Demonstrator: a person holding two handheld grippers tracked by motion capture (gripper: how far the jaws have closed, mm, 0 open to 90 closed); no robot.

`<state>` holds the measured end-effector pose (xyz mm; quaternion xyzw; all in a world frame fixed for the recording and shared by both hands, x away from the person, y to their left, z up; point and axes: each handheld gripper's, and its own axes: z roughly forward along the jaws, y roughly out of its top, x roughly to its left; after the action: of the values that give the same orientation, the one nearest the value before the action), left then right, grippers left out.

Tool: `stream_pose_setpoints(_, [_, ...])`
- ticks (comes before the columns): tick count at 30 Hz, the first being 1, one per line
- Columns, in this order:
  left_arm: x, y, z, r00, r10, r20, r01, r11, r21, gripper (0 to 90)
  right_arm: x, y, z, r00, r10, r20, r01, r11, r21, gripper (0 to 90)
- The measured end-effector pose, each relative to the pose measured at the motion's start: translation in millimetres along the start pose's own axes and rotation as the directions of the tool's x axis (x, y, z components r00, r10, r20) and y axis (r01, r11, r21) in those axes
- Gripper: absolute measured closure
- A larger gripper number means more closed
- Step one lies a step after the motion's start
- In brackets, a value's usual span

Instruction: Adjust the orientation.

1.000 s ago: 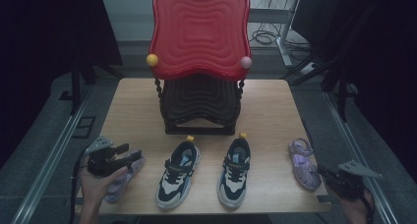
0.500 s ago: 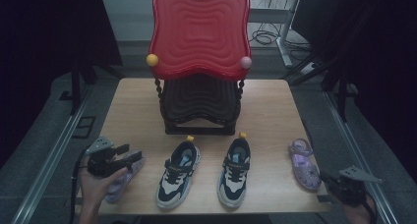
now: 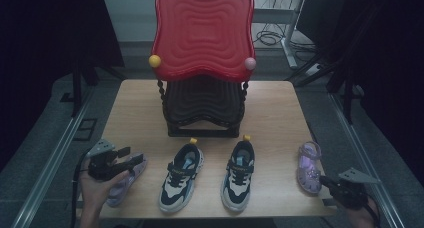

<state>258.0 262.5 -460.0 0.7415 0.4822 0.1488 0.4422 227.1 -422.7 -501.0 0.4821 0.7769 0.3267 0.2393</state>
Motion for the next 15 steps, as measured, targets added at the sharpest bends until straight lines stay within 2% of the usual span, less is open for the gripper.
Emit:
stream_pose_setpoints(7, [1.0, -0.6, -1.0, 1.0, -0.003, -0.005, 0.003, 1.0, -0.001, 37.7, 13.3, 8.0, 6.2, 0.9982, -0.039, -0.046, 0.039, 0.999, -0.001, 89.4])
stream_pose_setpoints(15, [2.4, -1.1, -2.1, 1.0, -0.006, -0.006, 0.006, 1.0, 0.003, 37.6, 23.6, 15.3, 10.3, 0.9947, -0.089, -0.052, 0.089, 0.996, 0.002, 89.4])
